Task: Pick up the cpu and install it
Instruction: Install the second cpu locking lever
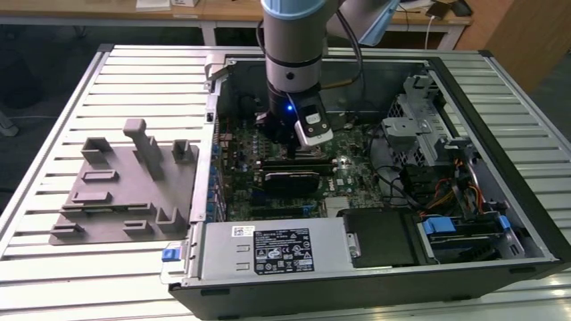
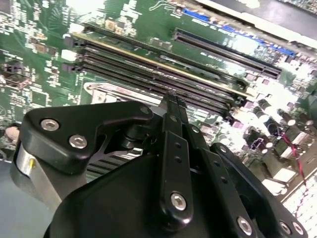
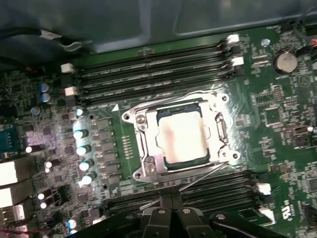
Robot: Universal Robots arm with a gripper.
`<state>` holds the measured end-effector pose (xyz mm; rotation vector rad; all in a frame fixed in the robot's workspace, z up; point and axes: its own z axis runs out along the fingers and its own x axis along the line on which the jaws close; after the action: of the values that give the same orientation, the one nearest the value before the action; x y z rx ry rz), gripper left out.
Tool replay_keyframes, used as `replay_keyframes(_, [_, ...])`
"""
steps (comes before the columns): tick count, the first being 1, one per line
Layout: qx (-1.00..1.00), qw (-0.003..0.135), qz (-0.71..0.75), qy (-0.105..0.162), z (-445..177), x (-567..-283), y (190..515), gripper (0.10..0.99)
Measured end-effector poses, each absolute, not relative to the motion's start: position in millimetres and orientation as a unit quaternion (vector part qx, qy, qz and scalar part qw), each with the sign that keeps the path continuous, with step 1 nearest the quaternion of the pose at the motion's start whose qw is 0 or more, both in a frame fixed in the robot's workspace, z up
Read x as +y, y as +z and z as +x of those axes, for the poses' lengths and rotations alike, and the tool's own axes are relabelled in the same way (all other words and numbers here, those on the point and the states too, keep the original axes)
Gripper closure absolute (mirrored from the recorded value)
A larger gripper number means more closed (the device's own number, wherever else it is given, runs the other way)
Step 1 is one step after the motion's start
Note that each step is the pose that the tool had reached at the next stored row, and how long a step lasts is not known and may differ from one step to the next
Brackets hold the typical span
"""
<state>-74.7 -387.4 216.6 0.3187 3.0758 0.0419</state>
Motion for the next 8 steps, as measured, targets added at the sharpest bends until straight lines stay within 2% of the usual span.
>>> replay_keyframes(4, [0.994, 0.024, 0.101, 0.022, -80.0, -390.4, 214.7, 0.980])
replay_keyframes(8, [0.994, 0.021, 0.102, 0.044, -80.6, -394.6, 214.0, 0.980])
